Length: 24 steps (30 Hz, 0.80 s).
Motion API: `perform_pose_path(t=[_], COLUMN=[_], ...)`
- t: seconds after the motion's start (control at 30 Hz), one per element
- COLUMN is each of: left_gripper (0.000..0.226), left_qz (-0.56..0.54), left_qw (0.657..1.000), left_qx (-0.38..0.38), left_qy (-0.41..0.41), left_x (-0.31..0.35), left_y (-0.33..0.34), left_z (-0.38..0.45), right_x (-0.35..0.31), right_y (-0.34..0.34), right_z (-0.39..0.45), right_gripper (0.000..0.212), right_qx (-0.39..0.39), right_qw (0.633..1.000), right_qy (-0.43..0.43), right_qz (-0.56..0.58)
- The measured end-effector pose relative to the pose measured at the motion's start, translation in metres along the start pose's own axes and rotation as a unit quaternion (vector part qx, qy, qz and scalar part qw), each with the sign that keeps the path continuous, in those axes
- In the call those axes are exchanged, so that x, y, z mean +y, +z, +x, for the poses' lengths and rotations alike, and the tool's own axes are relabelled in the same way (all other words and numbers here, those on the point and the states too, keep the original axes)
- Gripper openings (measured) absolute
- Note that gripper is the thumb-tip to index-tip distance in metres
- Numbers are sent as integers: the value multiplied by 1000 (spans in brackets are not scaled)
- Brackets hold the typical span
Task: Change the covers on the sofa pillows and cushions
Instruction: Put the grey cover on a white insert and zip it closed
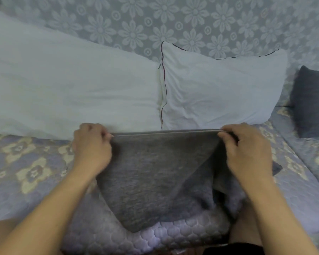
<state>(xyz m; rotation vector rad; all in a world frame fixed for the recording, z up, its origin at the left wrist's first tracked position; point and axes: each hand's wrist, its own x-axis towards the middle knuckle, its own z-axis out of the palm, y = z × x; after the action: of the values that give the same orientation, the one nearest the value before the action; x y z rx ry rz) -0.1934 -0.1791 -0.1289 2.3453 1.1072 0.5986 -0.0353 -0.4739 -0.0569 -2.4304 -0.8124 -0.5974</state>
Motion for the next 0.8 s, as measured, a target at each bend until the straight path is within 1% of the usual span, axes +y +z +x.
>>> perform_pose_path(t=[0.07, 0.13, 0.17, 0.2, 0.23, 0.27, 0.33, 0.37, 0.4, 0.43, 0.47, 0.5, 0.53, 0.57, 0.6, 0.63, 0.67, 0.7, 0.73, 0.77, 0.8], left_gripper=[10, 12, 12, 14, 16, 16, 13, 12, 10, 8, 7, 9, 15, 20, 25, 28, 29, 27, 23, 20, 19], left_qz=[-26, -100, -168, -245, -311, -340, -317, -293, -273, -260, -247, -214, -153, -46, 75, 164, 206, 199, 170, 146, 120], left_qw=[999, 993, 984, 968, 948, 939, 945, 947, 941, 926, 906, 898, 907, 921, 923, 906, 890, 885, 885, 883, 879], left_qx=[22, 32, 24, 6, 4, 17, 61, 79, 99, 132, 169, 188, 174, 139, 77, 20, -5, 2, 22, 47, 68], left_qy=[-28, -44, -54, -62, -61, -40, 49, 107, 173, 241, 301, 337, 352, 362, 371, 389, 407, 420, 432, 444, 457], left_x=[-5, 0, 11, 28, 48, 72, 130, 162, 194, 219, 241, 258, 272, 280, 283, 286, 290, 299, 313, 332, 357], left_y=[-8, -6, -6, -8, -10, -18, -43, -58, -74, -84, -90, -91, -88, -80, -73, -69, -67, -67, -67, -65, -63], left_z=[11, 13, 13, 15, 21, 30, 50, 56, 58, 60, 61, 64, 67, 75, 82, 86, 91, 92, 90, 86, 76], right_x=[10, 13, 14, 15, 19, 28, 52, 65, 77, 87, 96, 104, 111, 120, 130, 144, 165, 188, 204, 222, 237], right_y=[-9, -17, -23, -31, -39, -48, -72, -90, -112, -134, -156, -172, -183, -189, -194, -202, -213, -225, -240, -251, -260], right_z=[17, 30, 37, 46, 59, 74, 108, 121, 136, 148, 156, 159, 156, 151, 144, 132, 122, 120, 121, 124, 127], right_gripper=[13, 14, 15, 16, 19, 24, 36, 43, 48, 49, 47, 44, 43, 45, 48, 51, 51, 47, 40, 32, 25], right_qx=[13, 32, 47, 63, 73, 63, -2, -30, -26, 37, 123, 165, 113, -7, -163, -280, -315, -283, -210, -118, -46], right_qw=[1000, 999, 999, 998, 997, 997, 993, 988, 984, 984, 979, 975, 982, 980, 947, 899, 875, 883, 911, 939, 950], right_qy=[7, 4, 10, 21, 36, 41, 44, 60, 72, 76, 69, 52, 12, -64, -125, -153, -144, -126, -93, -31, 35], right_qz=[-13, -15, -13, -7, -2, -20, -110, -139, -158, -157, -149, -142, -148, -190, -245, -300, -338, -353, -344, -322, -306])
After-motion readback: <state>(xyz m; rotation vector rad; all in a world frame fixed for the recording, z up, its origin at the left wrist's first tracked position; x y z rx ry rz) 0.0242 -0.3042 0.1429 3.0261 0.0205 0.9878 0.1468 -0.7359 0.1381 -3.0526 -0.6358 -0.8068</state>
